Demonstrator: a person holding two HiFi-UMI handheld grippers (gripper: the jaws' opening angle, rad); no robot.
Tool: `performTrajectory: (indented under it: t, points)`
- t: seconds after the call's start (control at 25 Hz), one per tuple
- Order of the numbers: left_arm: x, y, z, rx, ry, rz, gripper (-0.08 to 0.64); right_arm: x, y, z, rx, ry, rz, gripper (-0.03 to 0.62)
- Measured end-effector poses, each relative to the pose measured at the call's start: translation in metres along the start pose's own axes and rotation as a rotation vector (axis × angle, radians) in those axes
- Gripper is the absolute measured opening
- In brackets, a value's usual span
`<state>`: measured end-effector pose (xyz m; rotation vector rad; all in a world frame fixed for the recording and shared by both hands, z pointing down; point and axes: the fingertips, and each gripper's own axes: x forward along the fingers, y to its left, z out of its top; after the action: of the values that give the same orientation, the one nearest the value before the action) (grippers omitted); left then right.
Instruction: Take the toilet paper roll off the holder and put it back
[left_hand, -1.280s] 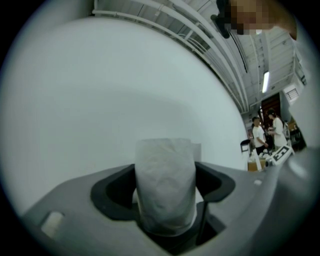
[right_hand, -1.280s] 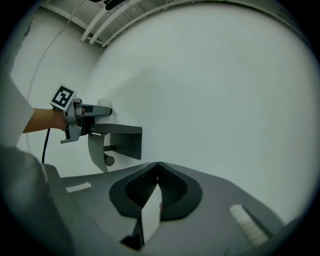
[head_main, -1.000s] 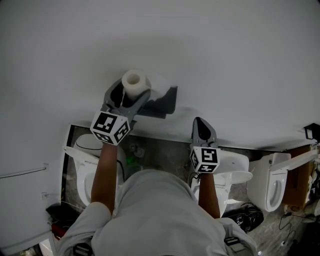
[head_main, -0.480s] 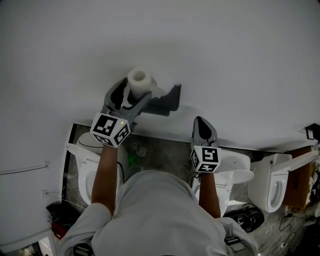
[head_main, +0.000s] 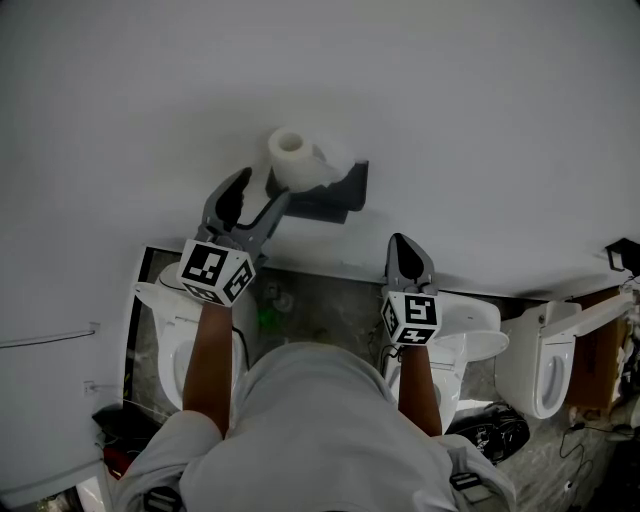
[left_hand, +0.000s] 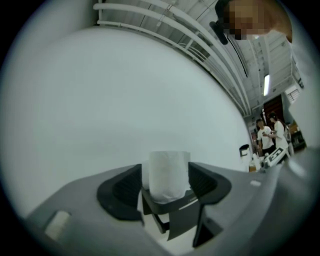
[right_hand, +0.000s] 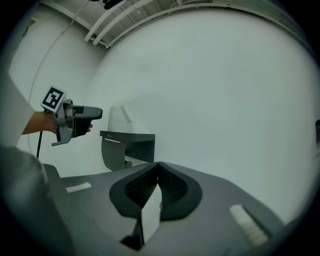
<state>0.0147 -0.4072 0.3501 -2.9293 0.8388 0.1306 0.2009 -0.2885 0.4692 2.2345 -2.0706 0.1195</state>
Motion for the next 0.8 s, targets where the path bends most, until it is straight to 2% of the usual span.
performTrajectory:
  t: [0.08, 0.2, 0.44, 0.8]
  points:
    - [-0.01, 0.004, -0.001, -0.008, 0.001, 0.016, 0.263, -0.004, 0.005, 0.002, 0.0, -0.003, -0.003, 0.0]
    - [-0.027, 0.007, 0.0, -0.017, -0.001, 0.039, 0.18, -0.012, 0.013, 0.006, -0.003, -0.006, -0.002, 0.0]
    - [-0.055, 0.009, -0.001, -0.041, 0.018, 0.047, 0.075, -0.03, 0.03, 0.015, -0.003, -0.014, -0.018, 0.0]
    - [-0.09, 0.006, 0.002, -0.05, 0.026, 0.044, 0.002, -0.059, 0.051, 0.021, -0.006, -0.024, -0.043, 0.0]
